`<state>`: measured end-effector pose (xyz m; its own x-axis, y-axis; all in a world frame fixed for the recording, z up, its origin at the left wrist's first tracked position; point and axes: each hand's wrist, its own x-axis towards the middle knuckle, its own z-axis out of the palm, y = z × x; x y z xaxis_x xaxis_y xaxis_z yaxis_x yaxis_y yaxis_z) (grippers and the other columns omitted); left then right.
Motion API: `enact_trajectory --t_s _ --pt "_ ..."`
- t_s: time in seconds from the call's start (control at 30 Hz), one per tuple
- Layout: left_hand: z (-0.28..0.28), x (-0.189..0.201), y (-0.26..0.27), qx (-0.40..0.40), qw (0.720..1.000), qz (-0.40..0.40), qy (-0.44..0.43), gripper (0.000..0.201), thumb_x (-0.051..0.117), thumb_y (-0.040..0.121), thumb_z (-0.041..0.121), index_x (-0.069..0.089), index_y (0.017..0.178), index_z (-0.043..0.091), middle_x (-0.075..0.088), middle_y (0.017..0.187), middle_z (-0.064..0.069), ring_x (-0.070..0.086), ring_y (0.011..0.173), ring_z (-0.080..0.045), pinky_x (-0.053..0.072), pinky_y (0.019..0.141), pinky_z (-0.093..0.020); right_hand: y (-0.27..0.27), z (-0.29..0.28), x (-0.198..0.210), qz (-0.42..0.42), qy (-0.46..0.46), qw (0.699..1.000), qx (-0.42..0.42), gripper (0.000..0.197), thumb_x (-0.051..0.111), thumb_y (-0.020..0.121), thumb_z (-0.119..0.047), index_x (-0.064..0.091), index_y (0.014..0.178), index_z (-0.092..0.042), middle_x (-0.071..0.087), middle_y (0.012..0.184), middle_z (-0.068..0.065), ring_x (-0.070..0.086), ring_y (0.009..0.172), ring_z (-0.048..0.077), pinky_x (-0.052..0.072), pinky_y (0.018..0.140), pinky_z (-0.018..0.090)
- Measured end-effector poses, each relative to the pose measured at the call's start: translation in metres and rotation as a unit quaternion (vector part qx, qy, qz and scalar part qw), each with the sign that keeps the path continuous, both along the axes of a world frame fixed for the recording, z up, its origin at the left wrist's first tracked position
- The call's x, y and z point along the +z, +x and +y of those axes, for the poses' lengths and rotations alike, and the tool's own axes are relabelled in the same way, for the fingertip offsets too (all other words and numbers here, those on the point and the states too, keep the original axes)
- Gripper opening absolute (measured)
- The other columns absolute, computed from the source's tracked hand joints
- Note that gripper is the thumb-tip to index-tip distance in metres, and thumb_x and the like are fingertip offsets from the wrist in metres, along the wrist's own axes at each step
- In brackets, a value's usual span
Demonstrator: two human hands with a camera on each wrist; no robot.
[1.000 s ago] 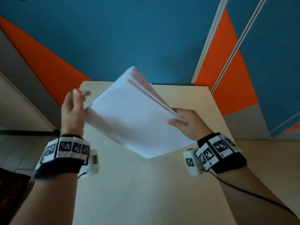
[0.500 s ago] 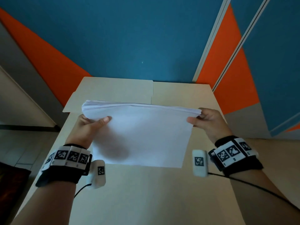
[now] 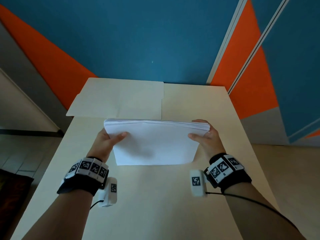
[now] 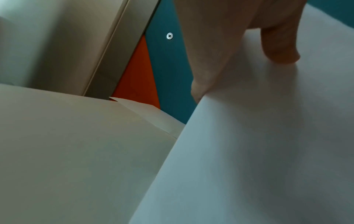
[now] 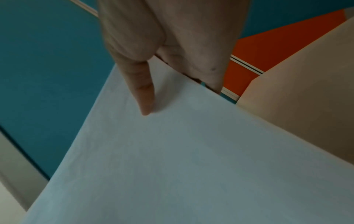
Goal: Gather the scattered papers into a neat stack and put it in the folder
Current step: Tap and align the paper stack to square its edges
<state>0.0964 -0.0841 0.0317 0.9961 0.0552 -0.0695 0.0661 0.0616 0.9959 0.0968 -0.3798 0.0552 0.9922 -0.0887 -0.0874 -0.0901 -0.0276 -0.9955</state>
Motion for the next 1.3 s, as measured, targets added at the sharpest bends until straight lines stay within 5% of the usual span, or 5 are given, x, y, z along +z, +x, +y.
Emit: enact_trajectory --t_s 0.3,0.47,0.9,1.13,1.3 --pt "-0.023 0.014 0.0 0.178 0.979 -0.041 -0.087 0.027 0.064 0.067 0.054 0.061 0.07 0.027 0.059 0.076 0.0 0.052 0.088 -0.024 0.04 0.088 -0.041 -0.007 0.011 0.006 0.001 0.061 0.997 -0.046 0.047 0.068 0.054 -0.059 0.06 0.092 -0.032 0.056 0.103 -0.016 0.051 0.097 -0.011 0.033 0.088 0.016" --pt "-0.028 0.014 0.004 0.205 0.974 -0.048 -0.085 0.016 0.064 0.082 0.023 0.056 0.069 0.023 0.059 0.051 0.015 0.056 0.057 -0.007 0.044 0.063 -0.024 -0.005 0.019 0.003 -0.024 0.091 0.988 -0.12 0.013 0.059 0.086 -0.011 0.058 0.084 -0.024 0.055 0.091 -0.008 0.049 0.087 0.005 0.035 0.082 0.022" --pt "-0.029 0.012 0.007 0.243 0.968 -0.052 -0.03 0.031 0.062 0.086 0.032 0.046 0.06 0.023 0.043 0.053 0.005 0.036 0.049 -0.004 0.031 0.052 -0.019 -0.004 0.014 -0.001 -0.015 0.049 0.996 -0.077 0.016 0.061 0.072 -0.039 0.059 0.085 -0.031 0.057 0.084 -0.01 0.054 0.085 0.009 0.044 0.08 0.023" --pt "-0.035 0.02 0.019 0.31 0.95 -0.034 0.023 0.047 0.055 0.089 0.036 0.024 0.057 0.02 0.022 0.057 0.001 0.022 0.042 -0.003 0.021 0.047 -0.021 -0.007 0.005 0.007 -0.043 -0.022 0.998 -0.032 0.022 0.068 0.076 0.004 0.055 0.071 -0.013 0.06 0.054 -0.015 0.055 0.05 -0.002 0.044 0.05 0.011" --pt "-0.031 0.057 0.01 0.176 0.905 -0.167 0.349 0.056 0.055 0.079 0.051 0.055 0.115 0.008 0.059 0.118 -0.012 0.051 0.107 -0.023 0.039 0.095 -0.04 0.002 0.01 0.065 -0.203 -0.148 0.968 0.027 0.025 0.072 0.075 -0.008 0.055 0.064 -0.022 0.054 0.061 0.006 0.046 0.059 0.014 0.038 0.059 0.021"
